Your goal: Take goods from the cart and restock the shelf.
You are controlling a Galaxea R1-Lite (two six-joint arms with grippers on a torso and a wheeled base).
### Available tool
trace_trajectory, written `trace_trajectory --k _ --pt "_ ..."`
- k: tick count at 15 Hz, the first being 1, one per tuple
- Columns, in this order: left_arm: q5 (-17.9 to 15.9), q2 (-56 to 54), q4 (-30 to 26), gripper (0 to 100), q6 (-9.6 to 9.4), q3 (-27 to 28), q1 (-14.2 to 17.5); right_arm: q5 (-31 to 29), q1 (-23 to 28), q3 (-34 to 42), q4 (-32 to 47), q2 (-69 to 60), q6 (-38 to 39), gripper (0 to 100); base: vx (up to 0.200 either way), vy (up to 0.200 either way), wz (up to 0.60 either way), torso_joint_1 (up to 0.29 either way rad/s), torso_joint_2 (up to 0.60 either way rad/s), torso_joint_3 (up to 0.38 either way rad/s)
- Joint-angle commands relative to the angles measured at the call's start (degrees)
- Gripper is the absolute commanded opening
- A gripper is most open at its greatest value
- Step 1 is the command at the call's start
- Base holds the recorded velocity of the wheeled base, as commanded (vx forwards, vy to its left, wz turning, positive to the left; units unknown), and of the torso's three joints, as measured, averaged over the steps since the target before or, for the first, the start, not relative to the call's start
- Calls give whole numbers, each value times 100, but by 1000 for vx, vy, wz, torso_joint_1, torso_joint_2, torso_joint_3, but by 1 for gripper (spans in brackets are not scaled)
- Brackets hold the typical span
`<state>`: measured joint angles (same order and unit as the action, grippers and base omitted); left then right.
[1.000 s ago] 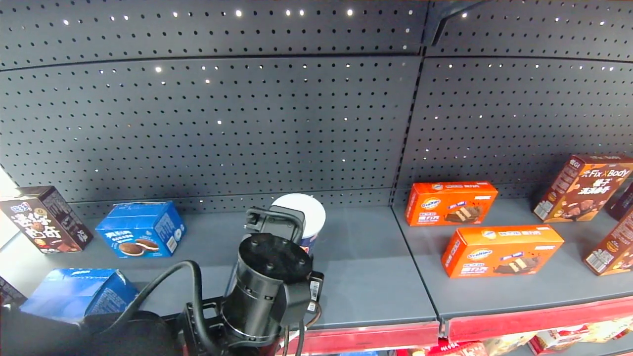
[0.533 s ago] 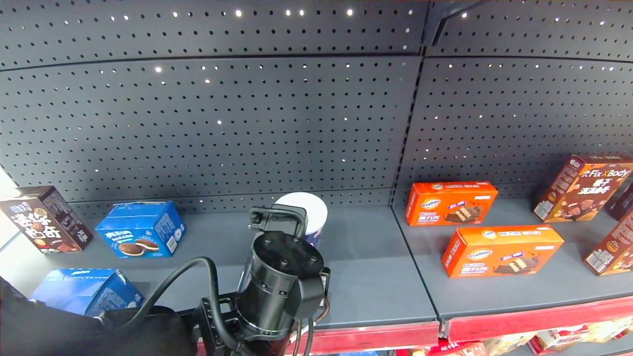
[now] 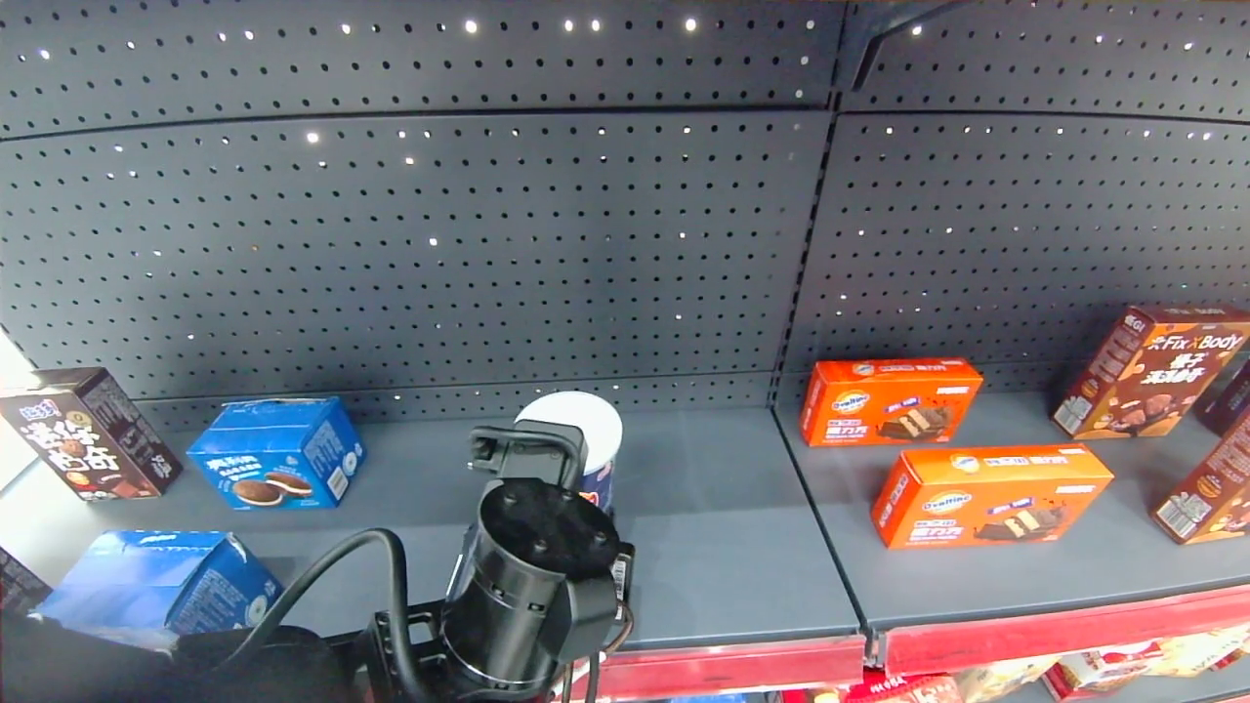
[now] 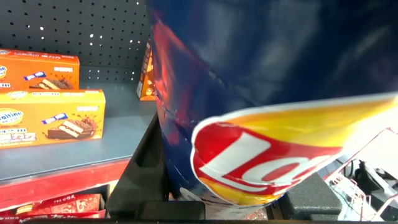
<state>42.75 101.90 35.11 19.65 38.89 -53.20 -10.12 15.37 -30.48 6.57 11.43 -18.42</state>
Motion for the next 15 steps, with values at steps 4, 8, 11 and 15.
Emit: trace_trajectory --k 4,8,11,15 --pt "-4 -215 -30 0 4 -259 82 1 -8 51 2 8 -4 0 0 0 0 0 0 0" --pt "49 -346 -30 0 83 -487 126 10 -8 156 -7 -62 -4 0 0 0 0 0 0 0" --pt "49 -355 -22 0 83 -558 117 10 -8 226 2 -133 -4 0 0 0 0 0 0 0" --pt "49 -355 -22 0 83 -558 126 19 -8 226 -7 -115 -4 0 0 0 0 0 0 0"
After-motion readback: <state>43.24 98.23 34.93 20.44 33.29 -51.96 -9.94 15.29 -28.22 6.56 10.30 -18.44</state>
